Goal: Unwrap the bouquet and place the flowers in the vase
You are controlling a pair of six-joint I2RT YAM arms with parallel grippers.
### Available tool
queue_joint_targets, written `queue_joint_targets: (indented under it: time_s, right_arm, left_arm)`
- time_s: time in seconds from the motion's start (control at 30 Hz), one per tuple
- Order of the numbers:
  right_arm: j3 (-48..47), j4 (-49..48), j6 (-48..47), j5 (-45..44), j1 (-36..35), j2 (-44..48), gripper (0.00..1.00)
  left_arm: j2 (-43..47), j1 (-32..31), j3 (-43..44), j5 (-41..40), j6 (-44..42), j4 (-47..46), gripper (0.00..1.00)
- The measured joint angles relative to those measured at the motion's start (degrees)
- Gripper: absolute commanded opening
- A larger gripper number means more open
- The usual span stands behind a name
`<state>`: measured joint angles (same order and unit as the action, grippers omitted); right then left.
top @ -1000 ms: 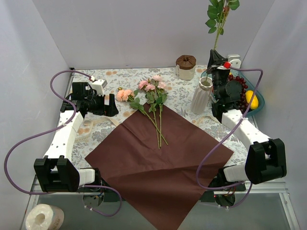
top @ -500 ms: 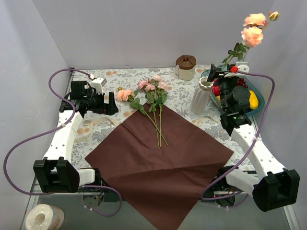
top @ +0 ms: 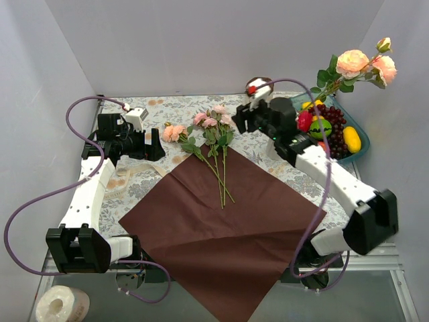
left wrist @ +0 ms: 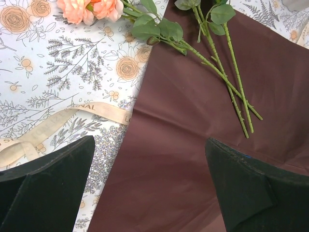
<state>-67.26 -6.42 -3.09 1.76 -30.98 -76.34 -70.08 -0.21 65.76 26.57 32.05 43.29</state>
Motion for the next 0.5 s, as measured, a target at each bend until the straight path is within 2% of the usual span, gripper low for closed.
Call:
queue_joint_targets:
  time_s: [0.23,0.5]
  right_arm:
    - [-1.2,11.5,6.2,-2.3,-3.8,-16.8,0.69]
    - [-2.0,14.0,11.3,-4.7,-4.7,-26.5,0.70]
  left_arm:
    - [0.8,0.0,0.0,-0.5,-0.1,0.0,0.98]
    - [1.0,0.0,0.0,-0.7,-0.3,0.0,0.98]
